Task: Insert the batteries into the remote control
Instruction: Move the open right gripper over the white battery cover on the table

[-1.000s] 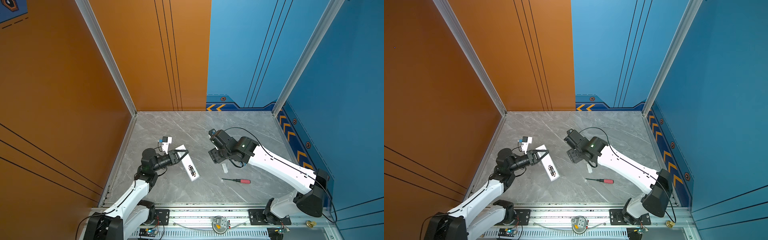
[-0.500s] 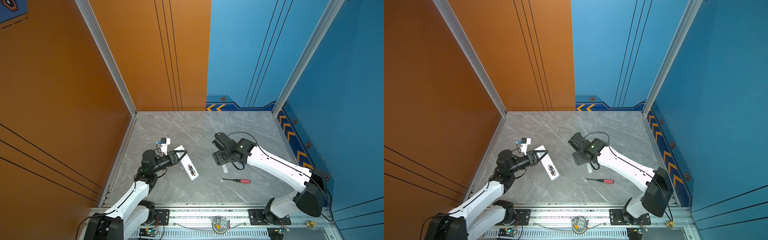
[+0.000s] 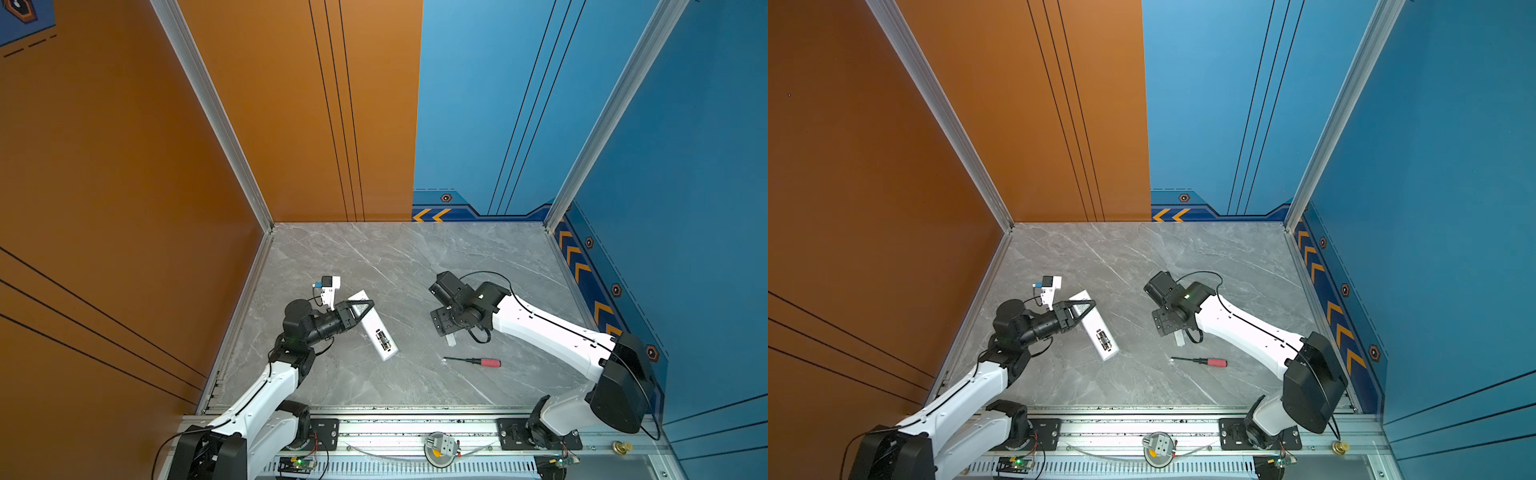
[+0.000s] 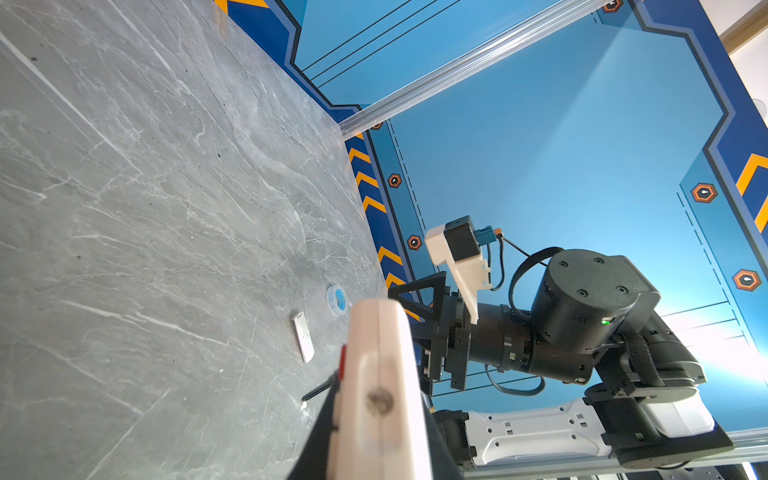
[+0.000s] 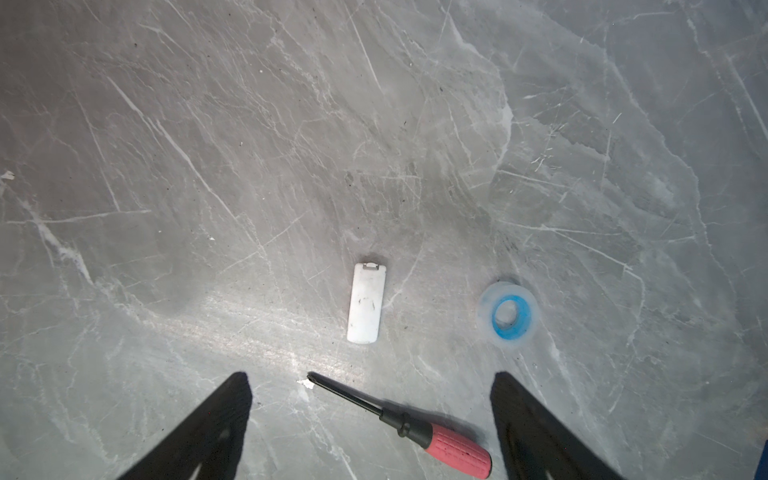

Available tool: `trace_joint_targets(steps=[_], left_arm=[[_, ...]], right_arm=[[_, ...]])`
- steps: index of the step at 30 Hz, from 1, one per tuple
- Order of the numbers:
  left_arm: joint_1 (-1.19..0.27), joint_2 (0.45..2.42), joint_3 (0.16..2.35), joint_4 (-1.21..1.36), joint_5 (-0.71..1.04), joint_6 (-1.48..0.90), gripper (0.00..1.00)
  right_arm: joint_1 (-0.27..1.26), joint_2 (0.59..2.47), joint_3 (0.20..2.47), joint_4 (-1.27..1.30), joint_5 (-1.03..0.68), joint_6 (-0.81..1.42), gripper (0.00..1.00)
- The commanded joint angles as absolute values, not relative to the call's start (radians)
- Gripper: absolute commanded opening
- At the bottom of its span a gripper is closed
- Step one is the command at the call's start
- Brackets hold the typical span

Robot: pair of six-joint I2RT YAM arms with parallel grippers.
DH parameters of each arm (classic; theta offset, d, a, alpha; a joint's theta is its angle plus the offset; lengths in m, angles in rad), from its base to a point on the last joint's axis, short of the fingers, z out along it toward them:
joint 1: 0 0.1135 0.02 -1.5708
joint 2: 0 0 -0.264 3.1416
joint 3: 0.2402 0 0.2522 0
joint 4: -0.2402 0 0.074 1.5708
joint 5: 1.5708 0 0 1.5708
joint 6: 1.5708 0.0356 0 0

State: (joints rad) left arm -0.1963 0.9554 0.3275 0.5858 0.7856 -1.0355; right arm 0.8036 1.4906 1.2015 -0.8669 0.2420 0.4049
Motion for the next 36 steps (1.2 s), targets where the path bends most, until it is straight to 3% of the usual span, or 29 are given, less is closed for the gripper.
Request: trace_joint_targets(steps=[1,16,36], left_arm=[[-0.189,0.95,0.327,0.604,0.778,-1.009,0.0],[-0.187,0.944,0.328,0.604,0.784,-1.0,0.0],[-0.184,0.939,0.325,0.604,0.788,-0.995,0.0]], right_arm=[[0.795,1.49,1.175,-0.847,0.275,0.43,0.93],[0.769,1.561,1.146,-0.786,0.242,0.437,1.0],[0.732,1.709,1.124,-0.703,0.172,0.428,0.93]])
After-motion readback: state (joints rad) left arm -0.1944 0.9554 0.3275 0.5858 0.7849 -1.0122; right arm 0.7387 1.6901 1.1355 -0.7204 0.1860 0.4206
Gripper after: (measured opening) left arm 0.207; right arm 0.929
